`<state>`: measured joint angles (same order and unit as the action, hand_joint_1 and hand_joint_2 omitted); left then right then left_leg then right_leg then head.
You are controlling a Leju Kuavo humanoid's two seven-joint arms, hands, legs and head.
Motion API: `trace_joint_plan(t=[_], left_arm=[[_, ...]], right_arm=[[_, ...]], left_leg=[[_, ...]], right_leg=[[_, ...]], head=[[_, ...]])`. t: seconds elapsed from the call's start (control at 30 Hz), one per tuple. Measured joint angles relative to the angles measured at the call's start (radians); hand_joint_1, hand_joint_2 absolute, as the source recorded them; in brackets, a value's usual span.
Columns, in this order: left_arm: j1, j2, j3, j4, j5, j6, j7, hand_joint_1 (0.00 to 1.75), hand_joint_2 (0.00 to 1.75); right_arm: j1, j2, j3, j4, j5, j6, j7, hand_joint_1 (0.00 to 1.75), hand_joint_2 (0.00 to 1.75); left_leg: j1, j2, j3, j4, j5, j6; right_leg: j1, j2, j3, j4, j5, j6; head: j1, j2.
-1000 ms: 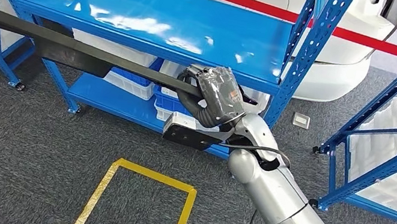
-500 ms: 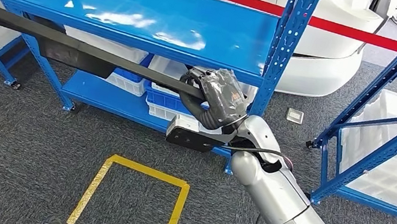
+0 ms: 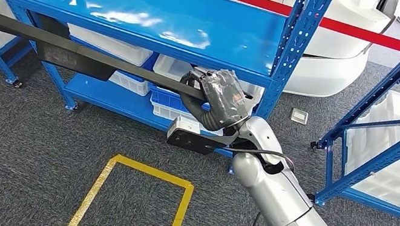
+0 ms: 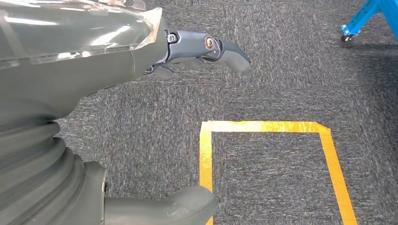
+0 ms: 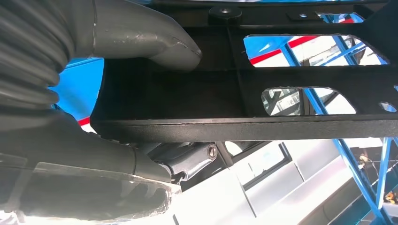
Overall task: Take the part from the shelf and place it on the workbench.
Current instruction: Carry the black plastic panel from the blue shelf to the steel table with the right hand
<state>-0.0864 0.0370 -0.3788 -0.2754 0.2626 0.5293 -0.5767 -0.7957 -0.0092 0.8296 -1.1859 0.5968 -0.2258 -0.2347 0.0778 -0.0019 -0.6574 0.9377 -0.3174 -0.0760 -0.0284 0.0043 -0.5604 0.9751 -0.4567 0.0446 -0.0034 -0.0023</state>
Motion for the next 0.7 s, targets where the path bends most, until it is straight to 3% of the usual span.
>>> trace_joint_plan(t=[0.43,0.7], left_arm=[[0.0,0.0,0.0,0.0,0.001,0.002,0.0,0.0,1.75],[0.0,0.0,-0.004,0.0,0.001,0.002,0.0,0.0,1.75]], right_arm=[[0.0,0.003,0.0,-0.002,-0.019,0.003,0.0,1.66,1.75],[0.0,0.003,0.001,-0.002,-0.003,0.0,-0.003,1.66,1.75]], left_leg=[[-0.005,-0.002,-0.015,0.014,0.0,0.015],[-0.006,-0.002,-0.017,0.015,0.001,0.017]], right_leg=[[-0.004,-0.002,-0.005,-0.003,0.007,0.011],[-0.004,-0.002,-0.006,-0.003,0.008,0.012]], head=[[0.0,0.0],[0.0,0.0]])
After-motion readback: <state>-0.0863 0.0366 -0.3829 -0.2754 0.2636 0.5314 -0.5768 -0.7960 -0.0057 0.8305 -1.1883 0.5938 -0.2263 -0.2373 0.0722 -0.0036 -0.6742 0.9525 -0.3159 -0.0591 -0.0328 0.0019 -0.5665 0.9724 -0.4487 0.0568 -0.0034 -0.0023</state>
